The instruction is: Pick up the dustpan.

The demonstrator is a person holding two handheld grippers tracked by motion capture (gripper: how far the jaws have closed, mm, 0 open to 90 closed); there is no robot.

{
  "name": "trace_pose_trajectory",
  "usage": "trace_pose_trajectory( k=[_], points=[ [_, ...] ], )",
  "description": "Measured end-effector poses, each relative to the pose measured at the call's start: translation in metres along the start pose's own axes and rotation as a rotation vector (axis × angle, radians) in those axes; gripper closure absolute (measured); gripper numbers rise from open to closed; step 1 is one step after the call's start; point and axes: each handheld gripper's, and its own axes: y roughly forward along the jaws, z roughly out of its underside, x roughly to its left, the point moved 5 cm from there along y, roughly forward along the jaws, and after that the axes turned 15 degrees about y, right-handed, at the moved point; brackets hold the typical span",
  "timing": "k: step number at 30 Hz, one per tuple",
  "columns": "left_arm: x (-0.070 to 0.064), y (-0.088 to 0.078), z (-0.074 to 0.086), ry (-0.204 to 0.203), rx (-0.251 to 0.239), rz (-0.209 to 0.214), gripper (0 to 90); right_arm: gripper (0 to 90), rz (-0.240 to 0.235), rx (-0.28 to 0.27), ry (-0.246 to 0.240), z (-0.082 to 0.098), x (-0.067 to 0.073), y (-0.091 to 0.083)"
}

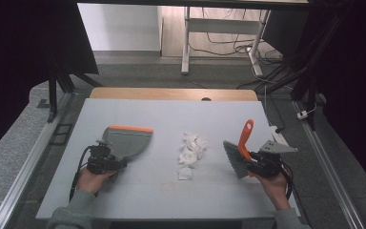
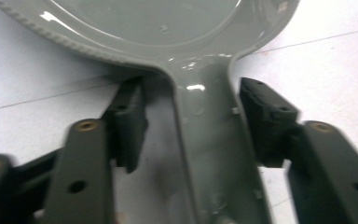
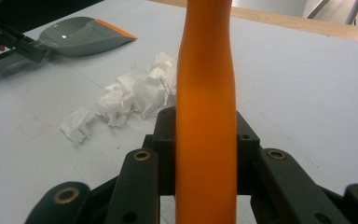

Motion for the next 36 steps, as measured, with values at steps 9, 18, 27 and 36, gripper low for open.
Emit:
trace_pose_trajectory(
  k=[9,18,27,36],
  points=[
    [0.005,-0.003,0.000,-0.010,-0.034,0.013,60.6,70.3,0.008,0.005,-0.006,0.000,0.000,0.000],
    [0.008,-0.006,0.001,-0.010,-0.054,0.019,61.1,70.3,0.008,0.003,-0.008,0.000,0.000,0.000],
    [0.012,-0.014,0.001,0.020,-0.110,0.020,61.3,70.3,0.005,-0.001,-0.008,0.000,0.000,-0.001],
    [0.016,-0.021,0.002,0.035,-0.158,0.016,61.5,70.2,0.006,-0.003,-0.007,-0.001,0.000,-0.001]
  ],
)
